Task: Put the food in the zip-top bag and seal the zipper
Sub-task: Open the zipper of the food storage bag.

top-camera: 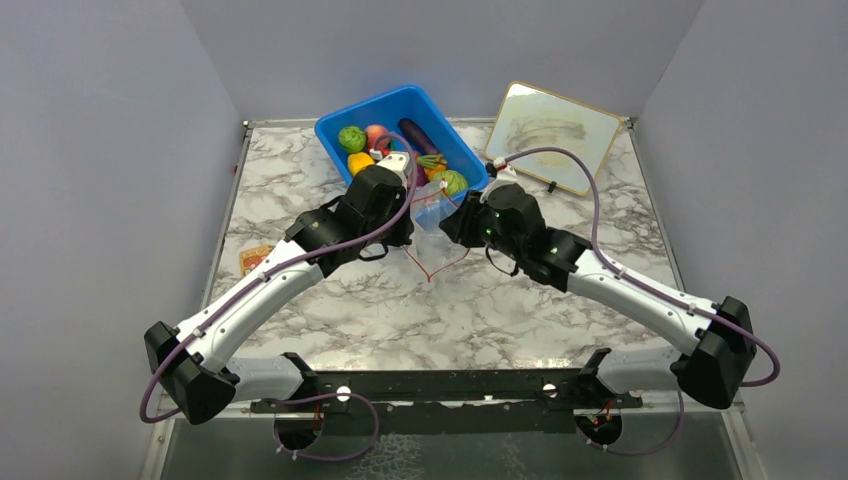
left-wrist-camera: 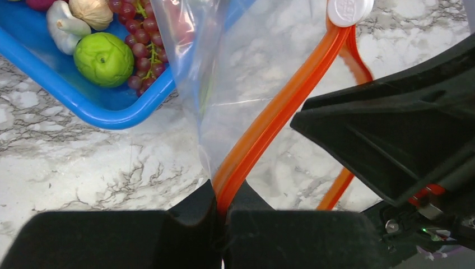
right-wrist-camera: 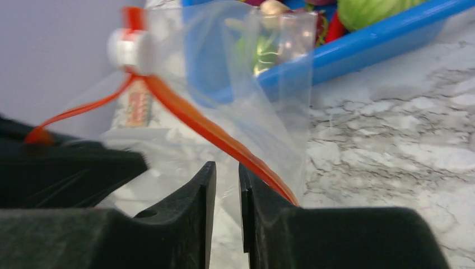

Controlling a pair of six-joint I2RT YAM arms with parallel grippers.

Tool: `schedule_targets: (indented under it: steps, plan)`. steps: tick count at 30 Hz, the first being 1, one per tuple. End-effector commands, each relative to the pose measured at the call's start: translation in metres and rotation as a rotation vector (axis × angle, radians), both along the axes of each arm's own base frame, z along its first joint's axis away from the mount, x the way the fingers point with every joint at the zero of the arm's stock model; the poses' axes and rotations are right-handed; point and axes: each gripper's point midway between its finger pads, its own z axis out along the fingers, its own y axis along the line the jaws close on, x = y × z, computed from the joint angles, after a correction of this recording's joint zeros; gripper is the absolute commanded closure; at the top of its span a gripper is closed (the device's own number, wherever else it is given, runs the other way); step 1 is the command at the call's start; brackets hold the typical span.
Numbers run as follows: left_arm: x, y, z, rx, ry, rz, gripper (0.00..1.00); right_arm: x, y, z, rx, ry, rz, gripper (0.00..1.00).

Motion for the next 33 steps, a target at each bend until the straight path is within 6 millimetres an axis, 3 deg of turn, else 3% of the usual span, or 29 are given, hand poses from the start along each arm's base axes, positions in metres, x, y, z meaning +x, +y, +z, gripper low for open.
schedule_targets:
  steps: [1,6,14,19,27,29,31,33]
  plan:
    - [-0.004,-0.014,0.010,-0.081,-0.012,-0.063,1.00,-0.032,0.015,0.048,0.037,-0.045,0.239,0.75]
    - [-0.005,-0.019,0.008,-0.109,-0.012,-0.074,1.00,-0.059,0.012,0.065,0.013,-0.051,0.374,0.65]
    - [-0.001,-0.022,0.001,-0.105,0.002,-0.064,1.00,-0.069,-0.030,0.076,0.011,-0.037,0.225,0.57]
    - [0.000,-0.024,0.002,-0.119,0.002,-0.058,1.00,-0.061,-0.058,0.056,-0.065,-0.006,0.084,0.54]
    - [-0.003,-0.034,-0.002,-0.162,0.032,-0.082,1.00,-0.053,-0.036,0.028,-0.060,0.028,0.130,0.53]
    - [-0.005,-0.035,-0.004,-0.164,0.039,-0.087,1.00,-0.044,-0.040,0.021,-0.095,0.030,0.077,0.57]
    - [-0.004,-0.031,-0.010,-0.150,0.048,-0.078,1.00,-0.033,-0.053,0.020,-0.145,0.008,0.001,0.76]
    - [0.002,-0.012,-0.018,-0.096,0.059,-0.010,1.00,-0.024,-0.077,0.025,-0.203,-0.018,-0.116,0.90]
